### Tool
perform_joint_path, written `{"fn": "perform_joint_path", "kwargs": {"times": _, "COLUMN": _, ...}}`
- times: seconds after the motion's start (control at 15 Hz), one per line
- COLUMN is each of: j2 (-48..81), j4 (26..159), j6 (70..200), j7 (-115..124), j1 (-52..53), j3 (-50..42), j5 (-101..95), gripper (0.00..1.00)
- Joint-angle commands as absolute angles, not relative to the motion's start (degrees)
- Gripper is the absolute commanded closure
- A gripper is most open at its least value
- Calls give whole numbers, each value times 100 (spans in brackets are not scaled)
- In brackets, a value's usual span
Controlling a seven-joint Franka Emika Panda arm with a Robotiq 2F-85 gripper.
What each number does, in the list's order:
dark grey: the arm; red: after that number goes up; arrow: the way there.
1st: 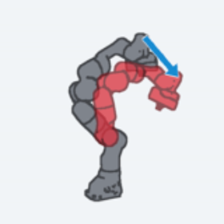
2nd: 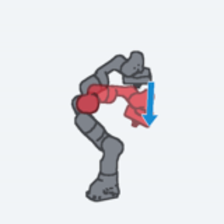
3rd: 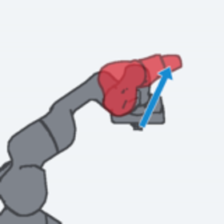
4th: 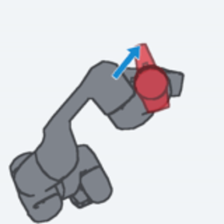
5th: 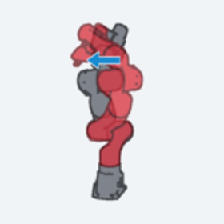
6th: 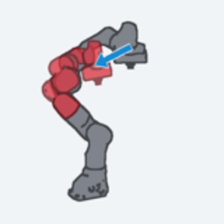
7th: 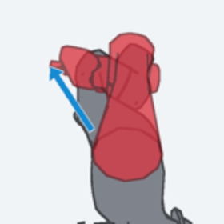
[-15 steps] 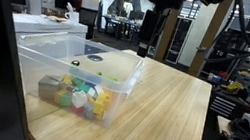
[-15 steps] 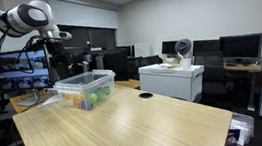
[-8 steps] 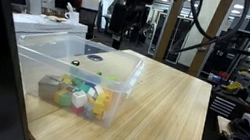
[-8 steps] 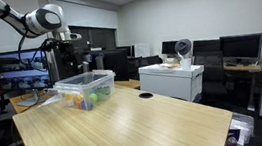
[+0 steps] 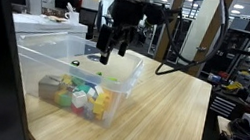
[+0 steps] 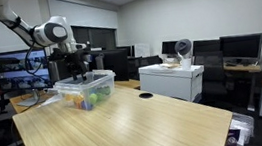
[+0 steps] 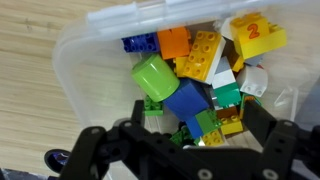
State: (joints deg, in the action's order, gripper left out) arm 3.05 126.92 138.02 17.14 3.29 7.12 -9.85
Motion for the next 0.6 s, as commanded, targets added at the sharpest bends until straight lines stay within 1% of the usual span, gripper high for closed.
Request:
{"fn": "perform_joint_path", "kwargs": {"times": 0.0, "j2": 660, "j4": 12828, "j6": 14363, "j7": 1771, "j1": 407, "j3": 546, "j5": -1054, "gripper": 0}}
{"fn": "perform_joint_path", "kwargs": {"times": 0.27, "j2": 1098, "j4": 12707, "j6": 14790, "j7": 1675, "j1": 479, "j3": 427, "j5": -1021, "gripper": 0}}
{"fn": "perform_joint_path", "kwargs": {"times": 0.53, "j2": 1328, "j4": 12508, "j6": 14917, "j7": 1648, "j1": 604, "j3": 317, "j5": -1046, "gripper": 0}}
